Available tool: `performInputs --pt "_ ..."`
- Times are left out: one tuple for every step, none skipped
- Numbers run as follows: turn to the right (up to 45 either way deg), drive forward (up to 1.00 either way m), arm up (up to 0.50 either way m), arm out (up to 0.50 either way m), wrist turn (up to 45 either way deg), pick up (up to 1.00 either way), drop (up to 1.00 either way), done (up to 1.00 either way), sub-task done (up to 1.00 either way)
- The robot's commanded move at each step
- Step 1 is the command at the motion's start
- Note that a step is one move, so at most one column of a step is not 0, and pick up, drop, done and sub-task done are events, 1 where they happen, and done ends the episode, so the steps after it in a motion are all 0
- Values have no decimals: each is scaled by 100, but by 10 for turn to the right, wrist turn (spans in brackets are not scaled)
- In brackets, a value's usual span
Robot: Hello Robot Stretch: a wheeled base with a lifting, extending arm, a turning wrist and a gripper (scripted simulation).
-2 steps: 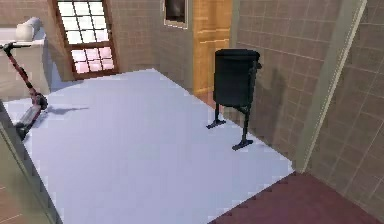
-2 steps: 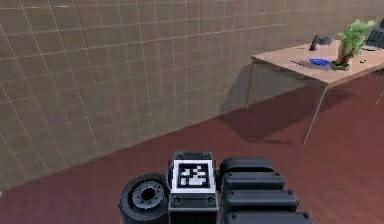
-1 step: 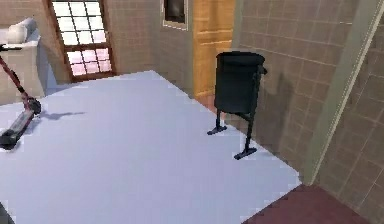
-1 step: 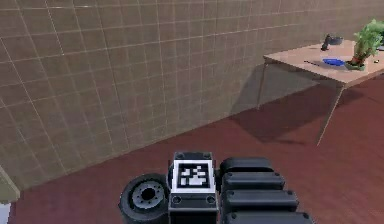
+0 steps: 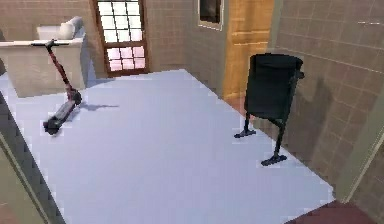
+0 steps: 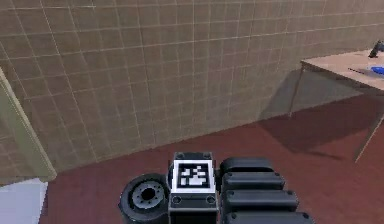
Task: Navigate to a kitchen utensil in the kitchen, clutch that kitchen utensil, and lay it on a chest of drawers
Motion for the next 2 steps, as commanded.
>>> performInputs --pt "0 100 0 0 0 0 0 0 0" --pt "-30 0 0 0 0 0 0 0 0"
